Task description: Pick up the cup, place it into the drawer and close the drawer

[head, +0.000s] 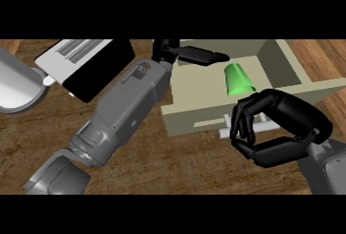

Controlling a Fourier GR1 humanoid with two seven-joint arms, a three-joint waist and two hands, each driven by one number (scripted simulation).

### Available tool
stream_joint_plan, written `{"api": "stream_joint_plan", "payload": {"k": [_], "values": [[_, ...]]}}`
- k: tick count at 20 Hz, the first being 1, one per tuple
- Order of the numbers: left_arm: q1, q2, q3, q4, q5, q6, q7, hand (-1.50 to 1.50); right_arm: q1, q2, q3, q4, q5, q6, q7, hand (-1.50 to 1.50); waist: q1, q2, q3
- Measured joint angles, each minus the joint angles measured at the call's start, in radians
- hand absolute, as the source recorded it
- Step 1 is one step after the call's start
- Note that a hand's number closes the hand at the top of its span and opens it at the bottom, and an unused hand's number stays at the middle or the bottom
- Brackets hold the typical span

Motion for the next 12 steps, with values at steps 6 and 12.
{"api": "stream_joint_plan", "payload": {"k": [6, 12], "values": [[0.003, 0.000, 0.007, 0.014, 0.047, 0.026, -0.040, -1.50, 0.048, -0.075, 0.074, -0.025, 0.231, 0.002, 0.005, -1.50, 0.060, -0.013, 0.001], [0.051, 0.000, 0.024, 0.002, 0.077, -0.004, -0.095, -1.50, 0.087, -0.054, 0.162, 0.093, 0.507, -0.117, -0.072, -1.50, 0.127, -0.021, 0.001]]}}
